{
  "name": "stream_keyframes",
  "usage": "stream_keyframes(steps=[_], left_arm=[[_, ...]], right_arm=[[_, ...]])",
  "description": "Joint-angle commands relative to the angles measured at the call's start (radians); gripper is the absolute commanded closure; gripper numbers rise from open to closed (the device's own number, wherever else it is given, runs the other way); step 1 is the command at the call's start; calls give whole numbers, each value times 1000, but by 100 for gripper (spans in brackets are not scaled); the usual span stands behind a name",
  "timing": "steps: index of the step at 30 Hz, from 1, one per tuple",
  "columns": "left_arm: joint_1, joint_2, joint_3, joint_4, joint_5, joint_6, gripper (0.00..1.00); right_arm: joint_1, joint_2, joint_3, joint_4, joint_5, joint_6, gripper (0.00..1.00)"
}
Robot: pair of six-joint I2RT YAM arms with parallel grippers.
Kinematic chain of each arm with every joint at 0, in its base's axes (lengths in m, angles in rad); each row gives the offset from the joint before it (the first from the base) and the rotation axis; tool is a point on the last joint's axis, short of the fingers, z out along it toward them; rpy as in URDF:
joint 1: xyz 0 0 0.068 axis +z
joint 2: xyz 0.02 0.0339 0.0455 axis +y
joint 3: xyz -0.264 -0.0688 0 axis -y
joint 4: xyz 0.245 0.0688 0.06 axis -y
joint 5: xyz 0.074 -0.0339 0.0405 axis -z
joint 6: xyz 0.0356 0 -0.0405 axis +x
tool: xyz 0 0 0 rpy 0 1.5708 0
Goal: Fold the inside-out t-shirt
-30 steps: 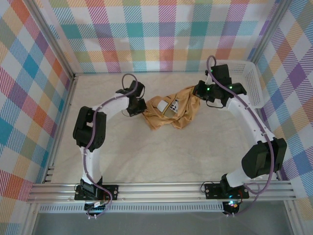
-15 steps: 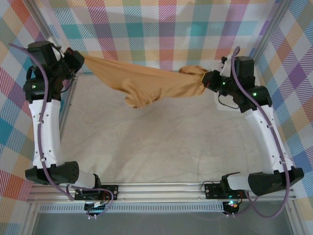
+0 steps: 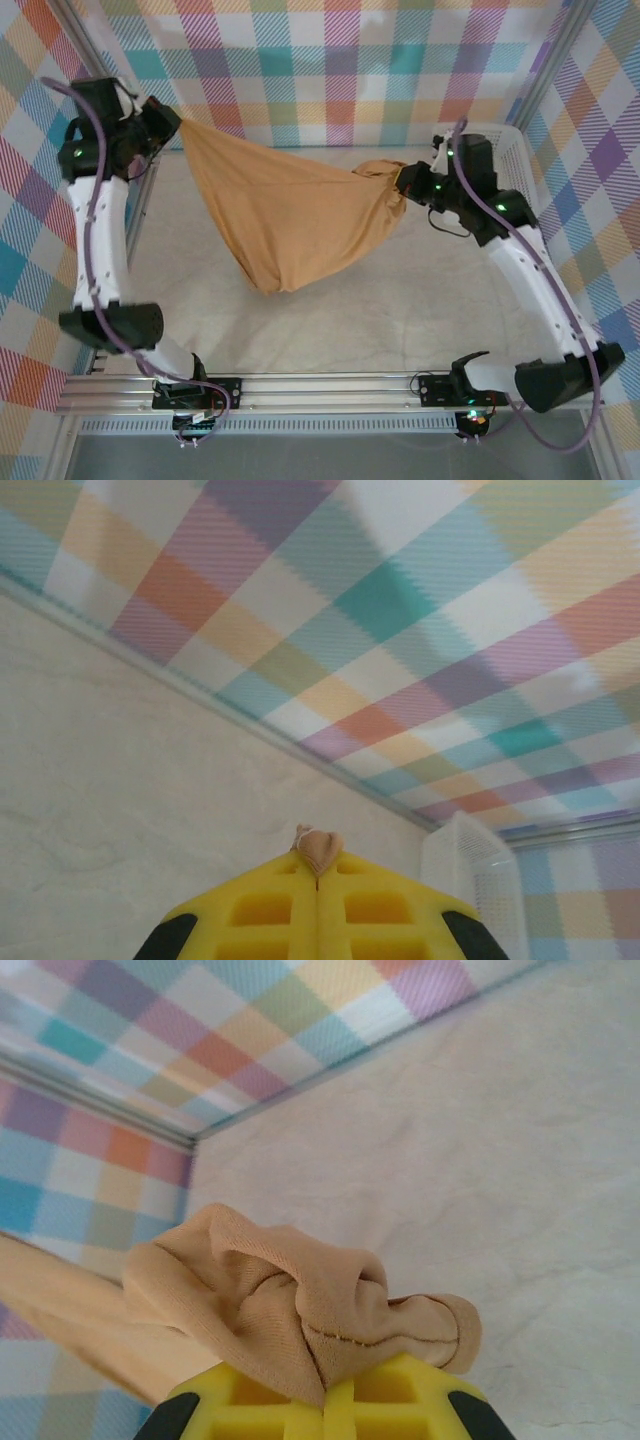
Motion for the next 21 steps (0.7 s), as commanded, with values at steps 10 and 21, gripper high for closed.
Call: stream_keyframes(steps=[10, 21], left_arm=[[-163, 170, -262, -108, -301, 142, 50], [-477, -317, -1141, 123, -239, -34, 61]], right_arm=[[-26, 256, -105, 75, 62, 3, 68], [-38, 244, -320, 22, -10, -112, 35]])
